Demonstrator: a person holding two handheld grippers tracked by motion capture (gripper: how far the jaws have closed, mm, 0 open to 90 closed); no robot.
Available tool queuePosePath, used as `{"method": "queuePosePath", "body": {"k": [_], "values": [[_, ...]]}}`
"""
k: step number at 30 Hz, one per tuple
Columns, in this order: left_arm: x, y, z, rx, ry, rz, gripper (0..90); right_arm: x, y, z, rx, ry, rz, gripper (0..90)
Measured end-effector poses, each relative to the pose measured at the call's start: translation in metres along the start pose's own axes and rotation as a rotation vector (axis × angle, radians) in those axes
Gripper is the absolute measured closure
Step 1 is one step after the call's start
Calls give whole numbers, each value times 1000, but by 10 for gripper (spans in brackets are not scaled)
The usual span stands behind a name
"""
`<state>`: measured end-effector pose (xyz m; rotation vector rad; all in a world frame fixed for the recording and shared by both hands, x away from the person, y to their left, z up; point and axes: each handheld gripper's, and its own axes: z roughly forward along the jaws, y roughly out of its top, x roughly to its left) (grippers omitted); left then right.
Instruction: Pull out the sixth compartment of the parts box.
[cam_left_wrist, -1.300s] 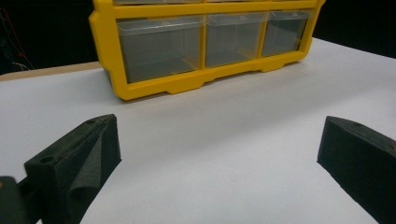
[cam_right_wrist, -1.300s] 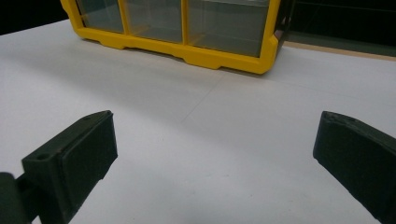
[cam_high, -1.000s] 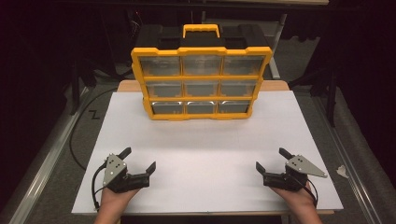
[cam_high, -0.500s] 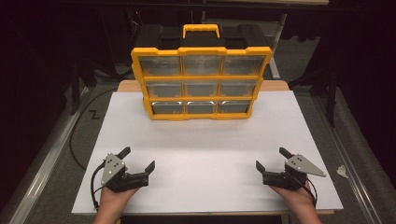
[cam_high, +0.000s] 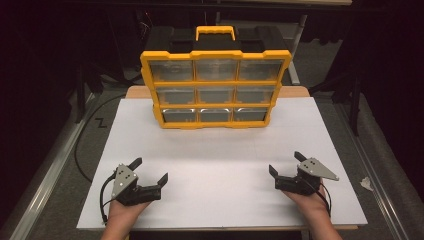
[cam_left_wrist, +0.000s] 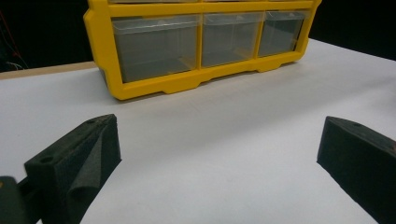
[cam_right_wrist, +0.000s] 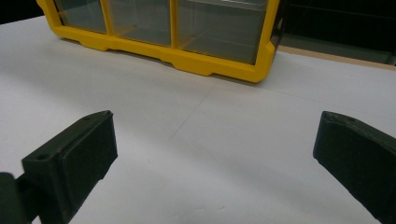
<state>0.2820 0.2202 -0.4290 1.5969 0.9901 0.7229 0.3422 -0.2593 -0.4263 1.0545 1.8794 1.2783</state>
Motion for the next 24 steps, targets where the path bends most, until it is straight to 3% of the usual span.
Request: {"method": "queuePosePath", "body": {"k": [11,24], "values": [[-2,-1,2,11,-11,1,2,-7,12,23,-18,-28,15,12],[-1,-2,2,12,3,-1,2,-14,24,63,15,-64,20,14]]}}
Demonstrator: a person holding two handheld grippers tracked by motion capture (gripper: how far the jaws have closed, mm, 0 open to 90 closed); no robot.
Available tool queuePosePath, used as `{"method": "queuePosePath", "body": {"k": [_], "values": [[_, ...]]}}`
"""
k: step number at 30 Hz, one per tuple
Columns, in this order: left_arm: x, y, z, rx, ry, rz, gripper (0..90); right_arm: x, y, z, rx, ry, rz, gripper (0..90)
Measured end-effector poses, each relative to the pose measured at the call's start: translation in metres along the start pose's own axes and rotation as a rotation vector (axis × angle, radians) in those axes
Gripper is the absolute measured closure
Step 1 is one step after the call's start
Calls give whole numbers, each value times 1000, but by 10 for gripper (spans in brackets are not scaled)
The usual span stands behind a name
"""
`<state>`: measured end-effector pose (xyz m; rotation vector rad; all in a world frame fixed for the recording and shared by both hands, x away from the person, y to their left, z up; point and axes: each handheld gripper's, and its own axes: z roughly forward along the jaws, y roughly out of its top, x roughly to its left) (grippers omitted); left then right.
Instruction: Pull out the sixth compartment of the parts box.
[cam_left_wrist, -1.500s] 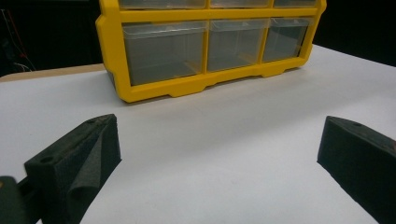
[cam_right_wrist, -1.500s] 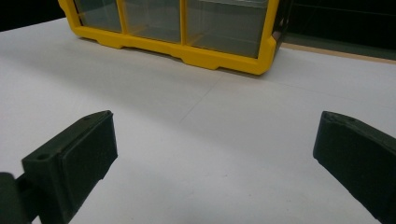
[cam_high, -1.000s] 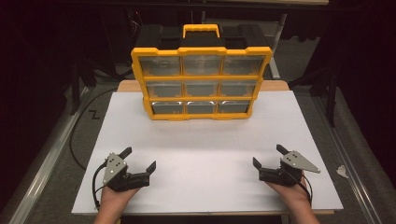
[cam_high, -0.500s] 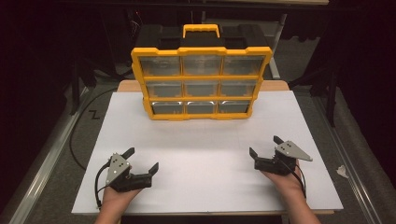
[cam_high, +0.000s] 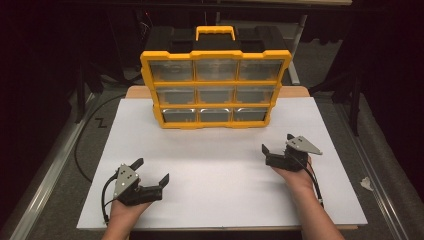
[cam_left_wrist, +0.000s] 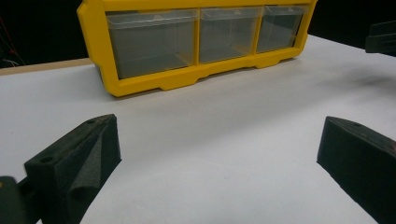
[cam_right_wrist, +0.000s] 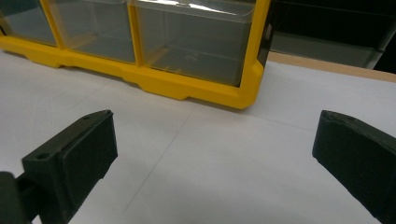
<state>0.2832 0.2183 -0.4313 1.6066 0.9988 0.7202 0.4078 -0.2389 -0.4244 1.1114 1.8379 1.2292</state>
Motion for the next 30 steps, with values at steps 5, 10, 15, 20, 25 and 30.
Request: {"method": "queuePosePath", "body": {"k": [5,10,15,20,25,30], "values": [[-1,0,0,1,-4,4,2,4,0,11,13,-2,-12,14],[-1,0,-1,-5,-5,5,2,7,2,5,7,2,-35,14],[-1,0,-1,-11,-7,2,2,4,3,0,12,-11,-39,13],[0,0,-1,-11,-5,-2,2,4,2,-3,24,-27,-80,13],[0,0,-2,-15,-1,-4,2,2,-3,-9,45,-48,-125,13],[1,0,-2,-12,1,-5,2,0,-8,-16,67,-60,-170,12]]}}
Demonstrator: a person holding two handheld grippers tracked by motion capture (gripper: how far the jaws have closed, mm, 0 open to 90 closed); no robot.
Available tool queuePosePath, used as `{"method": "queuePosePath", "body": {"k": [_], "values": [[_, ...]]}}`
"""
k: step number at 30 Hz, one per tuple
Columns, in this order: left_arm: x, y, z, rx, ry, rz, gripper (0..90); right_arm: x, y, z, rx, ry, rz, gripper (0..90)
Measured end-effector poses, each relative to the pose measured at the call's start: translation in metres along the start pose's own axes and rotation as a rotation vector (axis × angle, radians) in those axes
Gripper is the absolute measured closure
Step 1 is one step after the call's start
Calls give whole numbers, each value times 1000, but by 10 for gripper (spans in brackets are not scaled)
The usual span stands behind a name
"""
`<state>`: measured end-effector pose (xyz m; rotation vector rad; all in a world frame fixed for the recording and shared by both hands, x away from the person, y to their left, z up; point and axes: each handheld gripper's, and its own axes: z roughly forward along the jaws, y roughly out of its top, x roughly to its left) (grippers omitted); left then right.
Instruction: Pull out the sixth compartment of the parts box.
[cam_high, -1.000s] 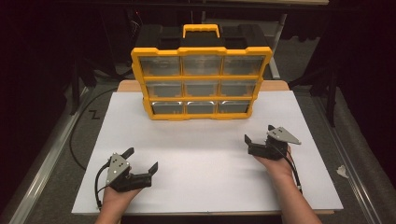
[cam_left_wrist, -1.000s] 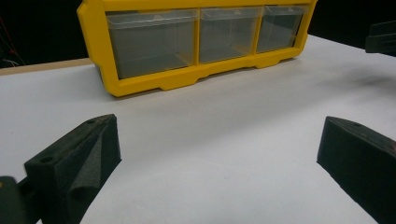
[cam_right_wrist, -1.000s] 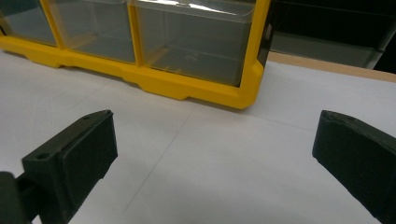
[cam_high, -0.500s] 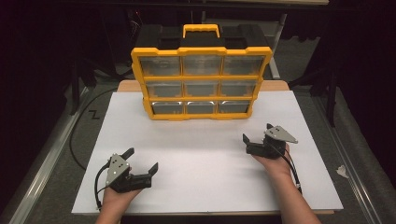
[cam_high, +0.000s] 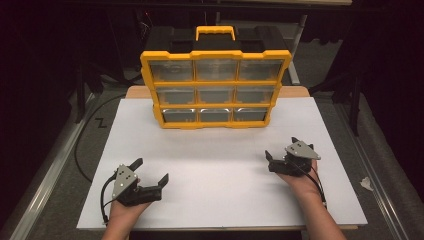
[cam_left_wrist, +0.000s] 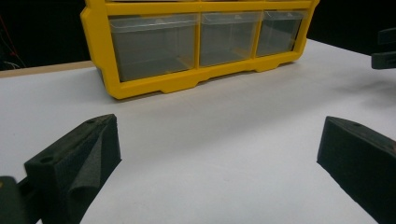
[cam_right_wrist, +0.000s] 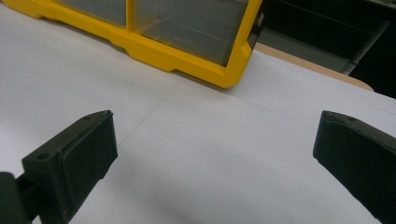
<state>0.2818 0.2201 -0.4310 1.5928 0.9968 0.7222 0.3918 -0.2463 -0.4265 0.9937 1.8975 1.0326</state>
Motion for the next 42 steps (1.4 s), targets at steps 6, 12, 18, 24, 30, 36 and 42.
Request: {"method": "queuePosePath", "body": {"k": [6,12,18,24,30,36,42], "values": [[0,0,1,4,-1,2,2,7,-2,-1,25,-40,-131,12],[0,-1,1,3,-1,1,2,16,-2,1,48,-44,-227,12],[0,-1,1,3,-2,5,2,24,-2,1,67,-46,-312,12],[0,0,1,0,-6,2,2,30,-1,1,74,-62,-407,12],[0,0,1,-1,-7,0,2,36,0,0,90,-92,-517,12],[0,0,1,0,-10,5,2,41,1,-1,98,-109,-595,12],[0,0,1,1,-10,6,2,45,2,-1,118,-122,-662,12]]}}
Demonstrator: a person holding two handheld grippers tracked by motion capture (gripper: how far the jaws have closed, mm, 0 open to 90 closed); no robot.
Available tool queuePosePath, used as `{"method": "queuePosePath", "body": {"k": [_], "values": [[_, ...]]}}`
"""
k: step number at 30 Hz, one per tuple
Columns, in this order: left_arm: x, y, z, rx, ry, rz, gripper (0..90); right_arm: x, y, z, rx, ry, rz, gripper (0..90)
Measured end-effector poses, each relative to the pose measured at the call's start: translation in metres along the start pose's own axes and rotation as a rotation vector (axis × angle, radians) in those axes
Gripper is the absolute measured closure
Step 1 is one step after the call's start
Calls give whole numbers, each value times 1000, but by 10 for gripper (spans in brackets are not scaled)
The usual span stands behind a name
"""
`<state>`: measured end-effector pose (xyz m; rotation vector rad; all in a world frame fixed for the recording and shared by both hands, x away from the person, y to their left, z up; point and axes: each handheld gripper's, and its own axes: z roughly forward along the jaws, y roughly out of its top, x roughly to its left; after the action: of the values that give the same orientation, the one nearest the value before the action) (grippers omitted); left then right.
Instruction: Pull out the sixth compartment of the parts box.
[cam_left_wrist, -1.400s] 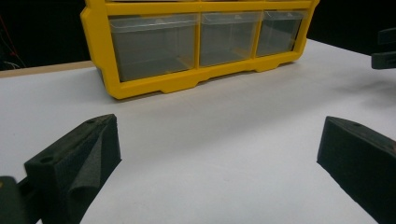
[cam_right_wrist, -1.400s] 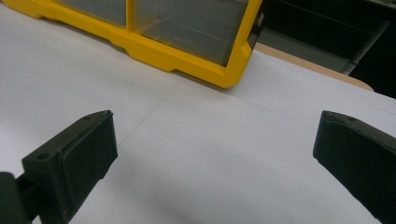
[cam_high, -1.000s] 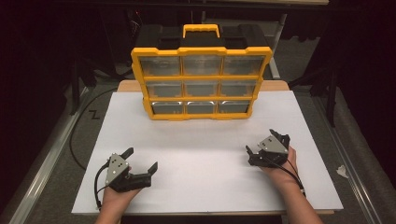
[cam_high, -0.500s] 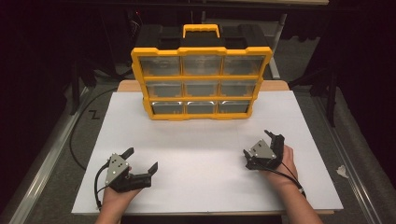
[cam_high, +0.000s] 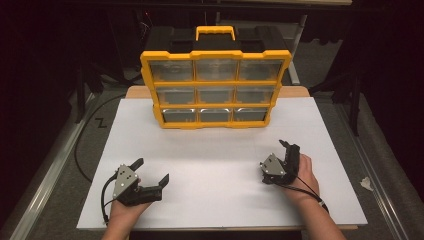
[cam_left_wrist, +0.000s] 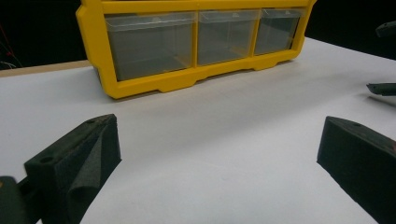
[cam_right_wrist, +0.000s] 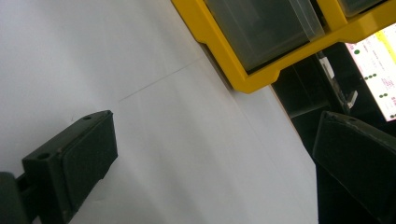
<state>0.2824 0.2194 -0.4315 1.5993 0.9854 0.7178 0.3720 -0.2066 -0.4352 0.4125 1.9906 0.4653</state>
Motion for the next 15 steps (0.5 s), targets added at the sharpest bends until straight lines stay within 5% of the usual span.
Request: {"method": "queuePosePath", "body": {"k": [15], "values": [[0,0,0,-1,-2,5,2,8,9,-7,22,-71,-219,11]]}}
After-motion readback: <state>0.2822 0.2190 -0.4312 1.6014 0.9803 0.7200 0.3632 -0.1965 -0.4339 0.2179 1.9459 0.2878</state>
